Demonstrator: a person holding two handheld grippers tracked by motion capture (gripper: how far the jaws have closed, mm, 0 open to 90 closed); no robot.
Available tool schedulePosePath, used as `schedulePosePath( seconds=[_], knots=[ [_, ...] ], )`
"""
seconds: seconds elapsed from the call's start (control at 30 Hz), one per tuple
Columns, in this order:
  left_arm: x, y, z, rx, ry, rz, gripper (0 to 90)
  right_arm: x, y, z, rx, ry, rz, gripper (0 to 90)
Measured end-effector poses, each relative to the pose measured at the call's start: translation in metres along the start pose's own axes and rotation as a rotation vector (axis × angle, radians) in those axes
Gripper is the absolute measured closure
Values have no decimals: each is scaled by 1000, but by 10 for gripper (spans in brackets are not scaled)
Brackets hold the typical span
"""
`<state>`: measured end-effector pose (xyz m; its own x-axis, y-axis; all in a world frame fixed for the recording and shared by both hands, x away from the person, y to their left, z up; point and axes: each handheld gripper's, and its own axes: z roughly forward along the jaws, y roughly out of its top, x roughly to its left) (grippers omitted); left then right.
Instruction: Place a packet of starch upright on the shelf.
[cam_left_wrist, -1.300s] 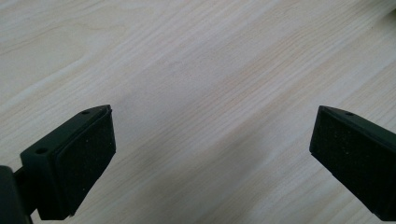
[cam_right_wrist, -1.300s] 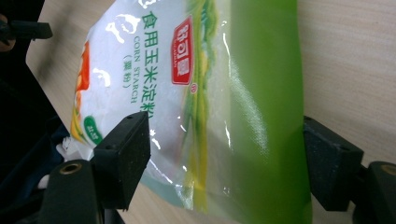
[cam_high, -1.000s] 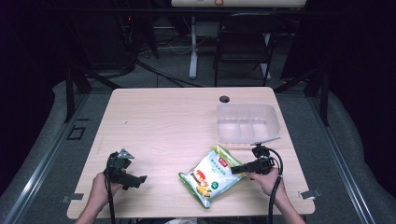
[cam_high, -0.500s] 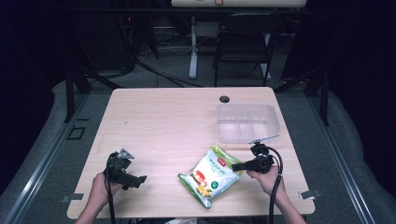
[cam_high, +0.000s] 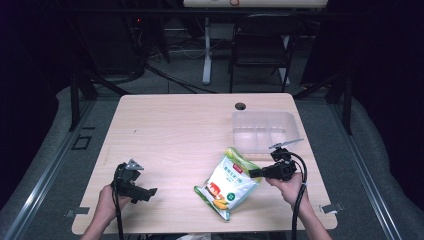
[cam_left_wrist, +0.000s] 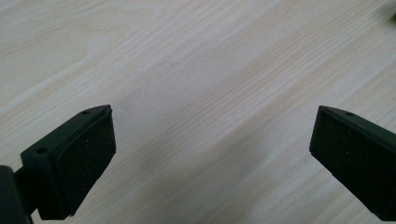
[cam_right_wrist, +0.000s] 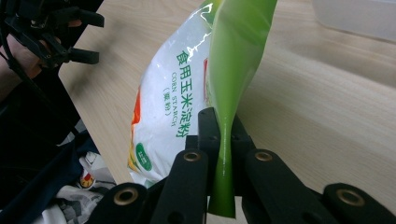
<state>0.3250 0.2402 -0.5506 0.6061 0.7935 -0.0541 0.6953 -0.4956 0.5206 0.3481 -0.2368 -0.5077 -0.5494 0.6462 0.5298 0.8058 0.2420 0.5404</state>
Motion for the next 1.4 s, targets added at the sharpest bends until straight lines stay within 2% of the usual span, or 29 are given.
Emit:
schedulePosePath(
  seconds=[0.73, 1.4],
  knots=[
    [0, 0, 0, -1, -2, 1, 3, 2, 5, -15, 8, -74, -57, 894],
    [0, 0, 1, -9, -1, 2, 3, 9, 27, -26, 19, -95, -121, 896]
  ],
)
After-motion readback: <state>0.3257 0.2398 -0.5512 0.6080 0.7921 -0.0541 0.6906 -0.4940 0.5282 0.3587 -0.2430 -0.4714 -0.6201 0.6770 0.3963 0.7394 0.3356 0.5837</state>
